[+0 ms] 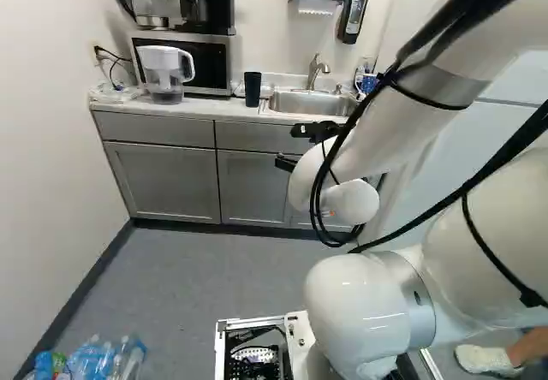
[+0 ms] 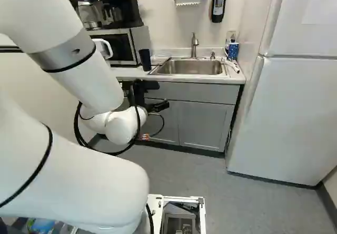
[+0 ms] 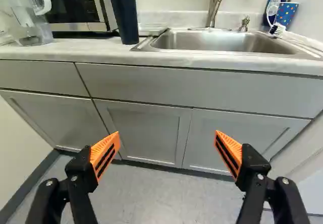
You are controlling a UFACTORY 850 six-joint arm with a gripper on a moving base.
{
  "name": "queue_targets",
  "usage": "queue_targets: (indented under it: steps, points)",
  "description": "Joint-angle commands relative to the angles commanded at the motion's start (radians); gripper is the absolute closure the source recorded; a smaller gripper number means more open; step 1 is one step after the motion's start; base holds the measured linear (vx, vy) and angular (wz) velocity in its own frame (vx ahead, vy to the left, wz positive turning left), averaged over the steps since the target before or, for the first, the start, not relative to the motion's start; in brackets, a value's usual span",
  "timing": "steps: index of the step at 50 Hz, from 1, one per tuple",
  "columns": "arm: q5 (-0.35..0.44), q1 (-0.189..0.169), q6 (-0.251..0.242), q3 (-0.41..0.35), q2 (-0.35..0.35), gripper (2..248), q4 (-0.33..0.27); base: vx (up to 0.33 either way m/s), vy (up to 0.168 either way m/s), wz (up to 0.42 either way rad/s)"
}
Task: Rinse the cup and place it in the tray
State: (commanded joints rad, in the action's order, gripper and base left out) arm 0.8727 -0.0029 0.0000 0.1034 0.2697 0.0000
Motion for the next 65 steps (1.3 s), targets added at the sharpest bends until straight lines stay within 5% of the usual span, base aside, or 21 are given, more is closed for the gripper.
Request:
queue_targets:
  steps: [65]
  points:
    - [0.000,-0.013,0.000,0.158,0.002,3,0.000,0.000,0.000,0.000]
